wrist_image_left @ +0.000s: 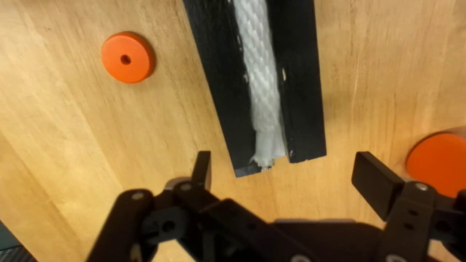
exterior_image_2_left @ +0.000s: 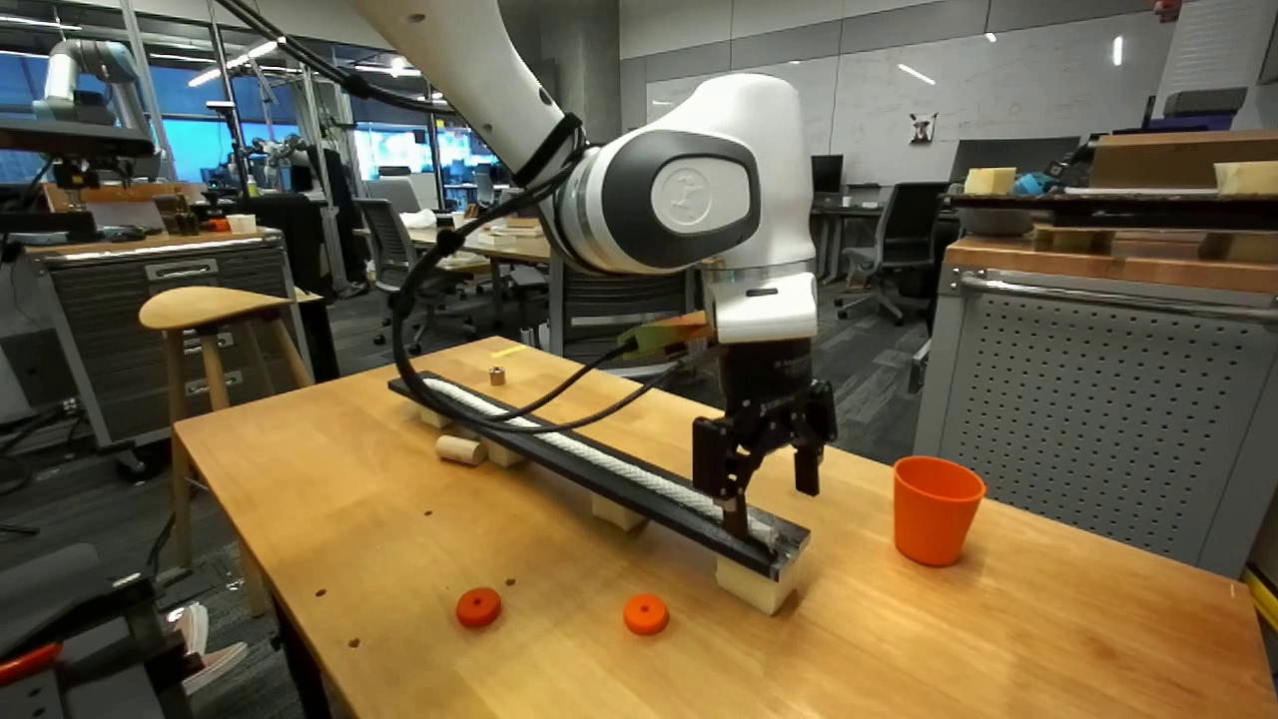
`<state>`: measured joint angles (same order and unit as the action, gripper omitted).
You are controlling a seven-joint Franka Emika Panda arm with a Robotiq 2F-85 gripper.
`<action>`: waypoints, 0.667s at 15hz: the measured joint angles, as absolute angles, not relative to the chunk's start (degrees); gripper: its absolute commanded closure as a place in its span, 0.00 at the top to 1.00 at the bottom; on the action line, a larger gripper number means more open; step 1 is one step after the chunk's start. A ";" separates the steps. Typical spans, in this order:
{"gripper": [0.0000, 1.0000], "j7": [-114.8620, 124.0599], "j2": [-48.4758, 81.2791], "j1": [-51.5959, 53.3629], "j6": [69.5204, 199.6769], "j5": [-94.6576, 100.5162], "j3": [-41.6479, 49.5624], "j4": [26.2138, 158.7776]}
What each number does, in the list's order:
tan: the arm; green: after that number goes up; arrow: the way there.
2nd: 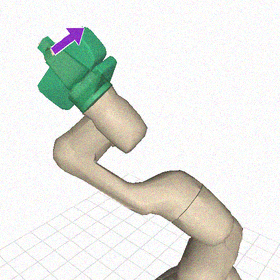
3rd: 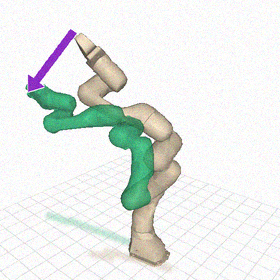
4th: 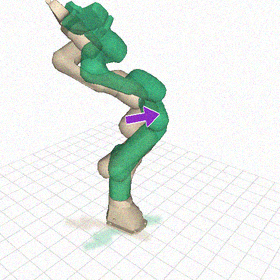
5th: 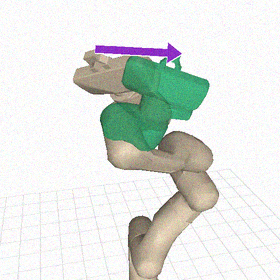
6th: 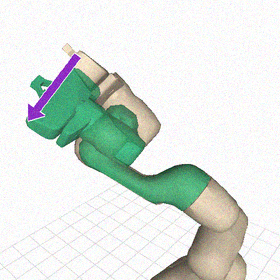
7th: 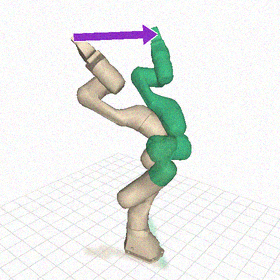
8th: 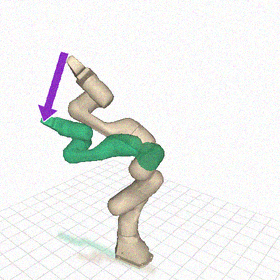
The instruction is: Straighten the white string on the center of the black board
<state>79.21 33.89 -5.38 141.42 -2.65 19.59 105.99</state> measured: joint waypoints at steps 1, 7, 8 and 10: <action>1.00 77.71 32.80 -4.99 141.53 -2.25 19.08 106.80; 1.00 67.18 21.26 -1.41 140.57 -0.33 14.27 118.21; 1.00 65.25 19.06 -1.07 140.21 -0.32 13.35 120.48; 1.00 61.06 14.63 -0.73 139.22 -0.32 11.43 124.88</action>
<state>61.06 14.63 -0.73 139.22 -0.32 11.43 124.88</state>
